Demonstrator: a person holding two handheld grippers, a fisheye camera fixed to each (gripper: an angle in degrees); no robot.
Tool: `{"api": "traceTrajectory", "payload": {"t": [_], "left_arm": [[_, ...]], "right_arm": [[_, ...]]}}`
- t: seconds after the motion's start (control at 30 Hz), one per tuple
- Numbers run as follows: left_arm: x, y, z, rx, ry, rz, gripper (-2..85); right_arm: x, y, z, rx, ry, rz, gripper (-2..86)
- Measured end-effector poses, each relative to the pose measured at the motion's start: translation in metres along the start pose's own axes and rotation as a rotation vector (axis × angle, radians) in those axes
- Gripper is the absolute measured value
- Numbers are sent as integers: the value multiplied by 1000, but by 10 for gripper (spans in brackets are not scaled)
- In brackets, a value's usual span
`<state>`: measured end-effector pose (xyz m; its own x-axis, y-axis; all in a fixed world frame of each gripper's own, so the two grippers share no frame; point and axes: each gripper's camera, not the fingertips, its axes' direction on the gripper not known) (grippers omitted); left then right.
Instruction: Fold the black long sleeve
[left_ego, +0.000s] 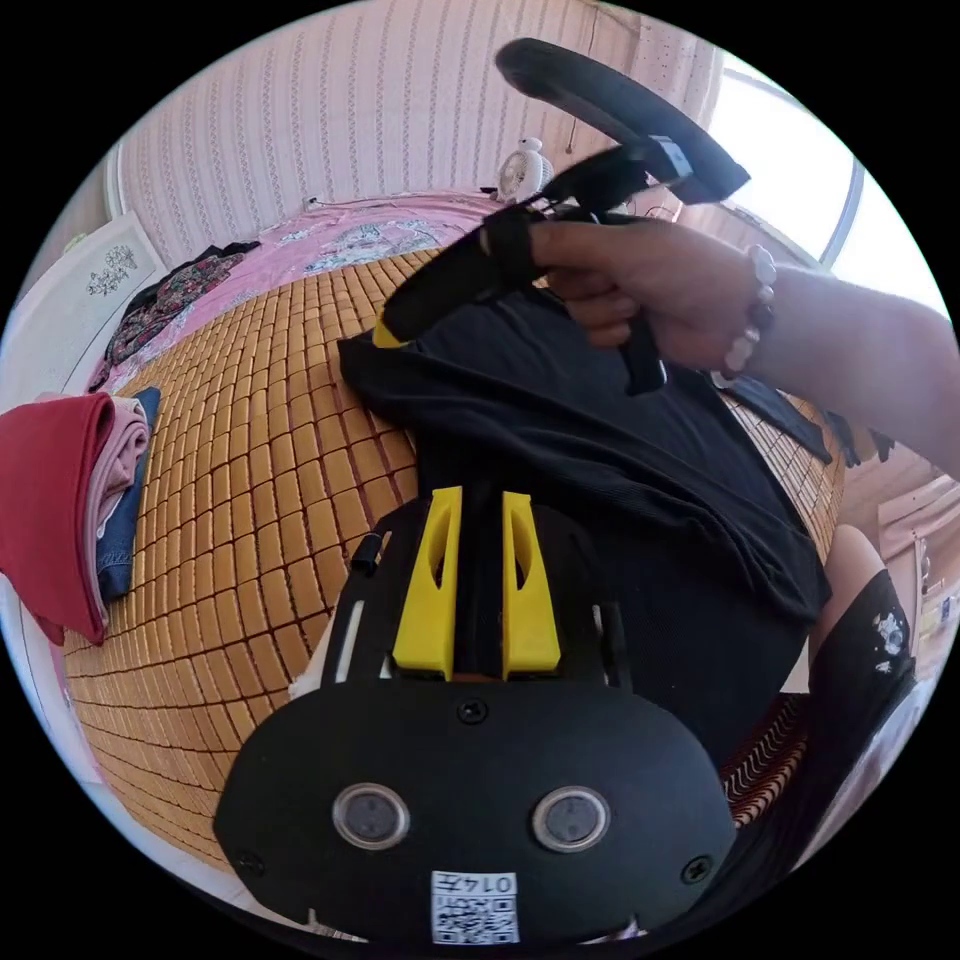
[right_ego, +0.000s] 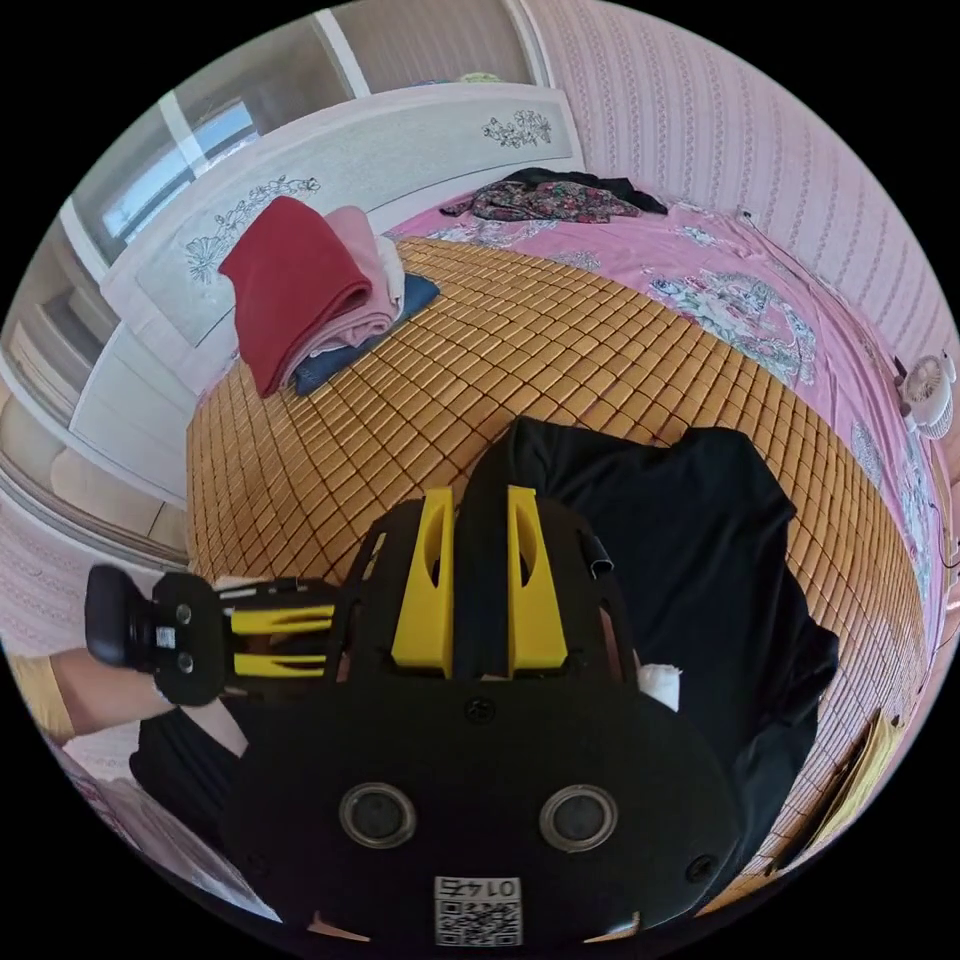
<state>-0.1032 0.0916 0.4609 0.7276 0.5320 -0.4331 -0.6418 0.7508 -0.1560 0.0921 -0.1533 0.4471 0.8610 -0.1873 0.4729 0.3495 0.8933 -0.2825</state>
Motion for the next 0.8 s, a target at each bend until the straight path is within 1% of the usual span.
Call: {"api": "traceTrajectory", "payload": {"t": [0.07, 0.1, 0.17, 0.23, 0.3, 0.37, 0.4, 0.43, 0.47, 0.5, 0.53, 0.6, 0.7, 0.73, 0.8], "left_arm": [[-2, -4, 5, 10, -5, 4, 55], [-5, -6, 7, 1, 4, -13, 44], [-12, -6, 4, 10, 37, -45, 21], [-25, 2, -6, 79, 29, -118, -2], [-39, 10, -15, 119, 40, -176, -5], [-57, 18, -23, 168, 71, -255, -5], [-68, 23, -24, 196, 118, -316, -2], [-78, 26, -19, 188, 156, -374, 2], [-81, 26, -15, 174, 165, -397, 10], [-85, 27, -10, 142, 161, -425, 25], [-87, 28, -8, 118, 144, -445, 40], [-88, 31, -15, 128, 125, -457, 51], [-77, 40, -37, 202, 109, -416, 50], [-68, 42, -45, 216, 122, -389, 50], [-46, 45, -51, 204, 183, -325, 50]], "right_arm": [[9, -11, 19, -18, 16, 36, 77], [17, -16, 32, -70, 29, 58, 67], [29, -21, 38, -117, 9, 93, 19], [37, -19, 14, 6, -20, 111, 8], [51, -9, -23, 217, -4, 143, 7], [65, -7, -31, 266, -36, 172, 14], [75, -9, -27, 244, -59, 186, 22], [80, -11, -23, 212, -58, 197, 30], [89, -15, -15, 132, -29, 243, 46], [95, -14, -16, 101, -6, 260, 51], [96, -12, -19, 108, -1, 259, 53], [99, 8, -47, 165, -32, 236, 57], [90, 58, -84, 162, -54, 128, 58], [87, 72, -91, 156, -46, 112, 58], [79, 138, -112, 106, -8, 95, 58]]}}
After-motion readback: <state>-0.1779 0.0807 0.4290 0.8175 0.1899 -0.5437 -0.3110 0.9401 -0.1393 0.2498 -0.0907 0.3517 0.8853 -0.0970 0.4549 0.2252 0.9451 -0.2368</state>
